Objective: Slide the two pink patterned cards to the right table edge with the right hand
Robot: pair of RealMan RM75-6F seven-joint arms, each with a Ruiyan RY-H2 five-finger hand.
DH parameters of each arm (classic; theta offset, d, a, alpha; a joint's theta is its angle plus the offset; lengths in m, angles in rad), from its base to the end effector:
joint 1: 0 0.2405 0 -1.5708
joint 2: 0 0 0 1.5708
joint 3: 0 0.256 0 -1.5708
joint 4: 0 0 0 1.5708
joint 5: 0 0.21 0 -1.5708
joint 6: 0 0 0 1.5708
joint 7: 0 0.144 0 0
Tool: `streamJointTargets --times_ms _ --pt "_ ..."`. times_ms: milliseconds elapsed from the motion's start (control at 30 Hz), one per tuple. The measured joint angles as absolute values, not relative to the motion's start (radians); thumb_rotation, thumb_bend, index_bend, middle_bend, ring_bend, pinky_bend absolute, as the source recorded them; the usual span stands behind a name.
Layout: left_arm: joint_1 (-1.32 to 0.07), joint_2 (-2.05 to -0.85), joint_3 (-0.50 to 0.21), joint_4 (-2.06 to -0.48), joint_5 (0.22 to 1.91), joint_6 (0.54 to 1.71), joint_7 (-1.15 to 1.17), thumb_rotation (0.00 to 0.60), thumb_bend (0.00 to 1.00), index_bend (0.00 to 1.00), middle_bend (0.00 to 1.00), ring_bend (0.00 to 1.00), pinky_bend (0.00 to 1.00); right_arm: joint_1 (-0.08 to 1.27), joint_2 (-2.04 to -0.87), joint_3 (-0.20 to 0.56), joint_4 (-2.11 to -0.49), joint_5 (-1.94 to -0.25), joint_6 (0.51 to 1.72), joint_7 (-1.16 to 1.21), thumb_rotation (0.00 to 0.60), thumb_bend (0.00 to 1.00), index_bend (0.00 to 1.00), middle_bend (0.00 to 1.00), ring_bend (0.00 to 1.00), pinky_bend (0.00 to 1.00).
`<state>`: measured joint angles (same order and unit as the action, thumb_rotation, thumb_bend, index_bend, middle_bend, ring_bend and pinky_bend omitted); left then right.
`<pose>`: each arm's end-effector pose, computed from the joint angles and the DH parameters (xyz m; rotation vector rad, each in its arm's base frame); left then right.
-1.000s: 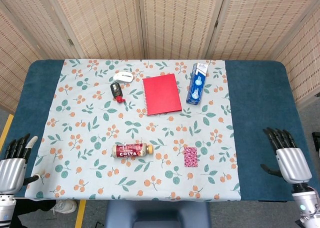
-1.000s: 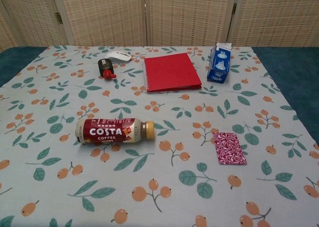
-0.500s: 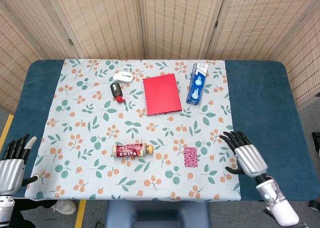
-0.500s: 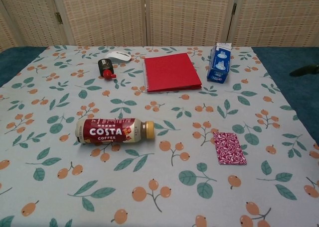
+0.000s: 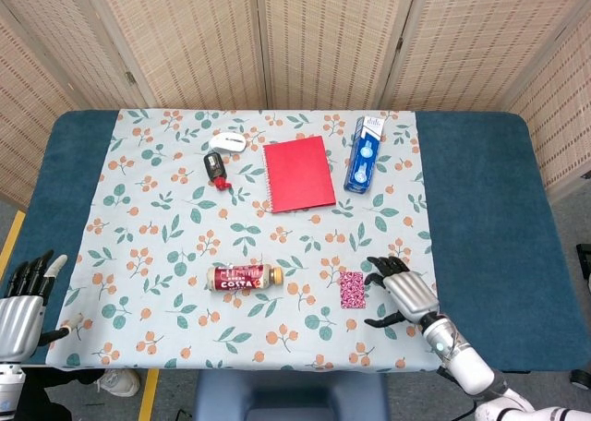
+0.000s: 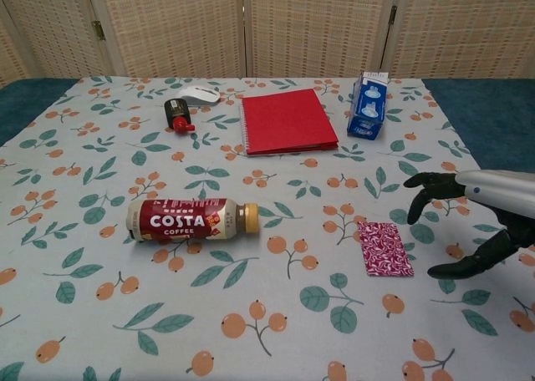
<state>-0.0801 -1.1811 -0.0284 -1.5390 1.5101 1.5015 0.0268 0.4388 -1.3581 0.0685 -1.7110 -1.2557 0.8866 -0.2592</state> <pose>-0.3201 0.1757 0.1445 -1.4023 -0.8770 -0.8763 -0.2222 -0.2441 0.0046 1.9062 -1.2385 0.7537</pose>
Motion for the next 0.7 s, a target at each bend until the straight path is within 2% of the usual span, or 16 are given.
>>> streamJointTargets --times_ms 100,200,700 --pt "-0.081 -1.181 -0.028 -1.537 1.510 1.498 0.022 0.600 0.25 0.05 0.00 0.06 0.00 0.457 -1.388 0.071 -1.681 -1.243 0.869 -0.250 0.292 0.18 0.30 0.06 0.00 0.00" --pt "-0.081 -1.182 -0.027 -1.536 1.512 1.498 0.018 0.600 0.25 0.05 0.00 0.07 0.00 0.475 -1.417 0.068 -1.653 -1.241 0.857 -0.250 0.278 0.18 0.30 0.06 0.00 0.00" --pt "-0.070 -1.188 -0.020 -1.508 1.510 1.501 -0.017 0.600 0.25 0.06 0.00 0.07 0.00 0.519 -1.503 0.038 -1.585 -1.220 0.849 -0.291 0.275 0.18 0.30 0.06 0.00 0.00"
